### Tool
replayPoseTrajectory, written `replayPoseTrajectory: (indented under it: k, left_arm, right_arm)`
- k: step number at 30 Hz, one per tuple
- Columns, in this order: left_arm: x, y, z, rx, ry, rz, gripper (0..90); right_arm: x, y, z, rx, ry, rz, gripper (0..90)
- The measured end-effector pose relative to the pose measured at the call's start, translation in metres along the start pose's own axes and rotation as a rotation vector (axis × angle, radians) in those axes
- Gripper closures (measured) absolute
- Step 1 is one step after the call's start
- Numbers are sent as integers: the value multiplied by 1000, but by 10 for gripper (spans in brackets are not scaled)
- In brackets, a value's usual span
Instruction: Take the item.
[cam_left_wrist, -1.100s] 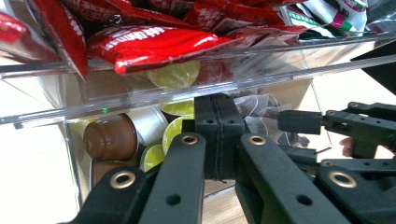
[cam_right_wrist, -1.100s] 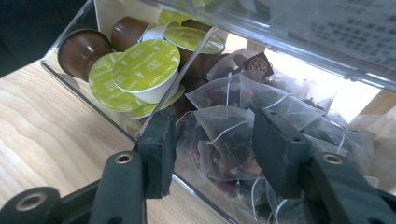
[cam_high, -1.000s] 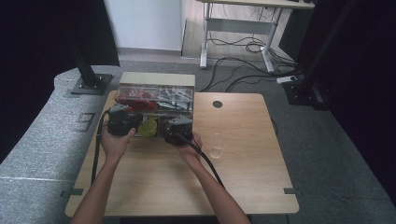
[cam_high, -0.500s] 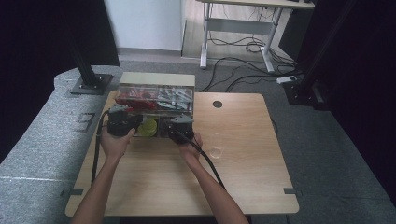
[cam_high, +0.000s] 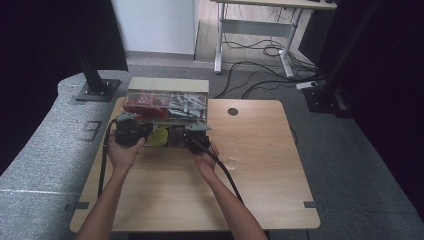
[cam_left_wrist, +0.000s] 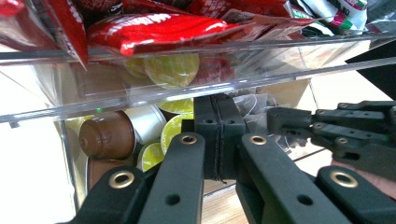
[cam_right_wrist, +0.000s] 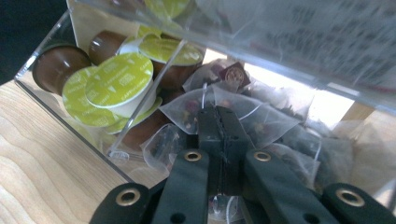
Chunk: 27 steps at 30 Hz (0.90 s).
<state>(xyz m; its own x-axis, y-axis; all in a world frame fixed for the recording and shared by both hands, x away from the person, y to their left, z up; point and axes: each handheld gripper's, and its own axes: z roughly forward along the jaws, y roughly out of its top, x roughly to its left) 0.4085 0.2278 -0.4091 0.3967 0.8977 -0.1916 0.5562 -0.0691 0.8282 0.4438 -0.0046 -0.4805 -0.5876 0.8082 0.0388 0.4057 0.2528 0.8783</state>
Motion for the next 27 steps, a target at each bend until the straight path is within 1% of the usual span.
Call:
replayPoseTrajectory:
  k: [5,14,20,25,27]
  left_arm:
    - [0,0,0,0,0,-2,898]
    - [2,0,1,1,0,-6,900]
    - [2,0,1,-1,-3,-8,900]
    - [2,-1,2,1,-3,-9,900]
    - [2,-1,2,3,-3,-10,900]
  right_arm:
    - [-2,3,-8,-21,6,-3,888]
    - [-4,6,-23,-57,30,11,889]
    - [-5,5,-34,-81,46,4,889]
    - [-9,5,-44,-103,65,29,889]
    - [-9,4,-48,-112,69,26,889]
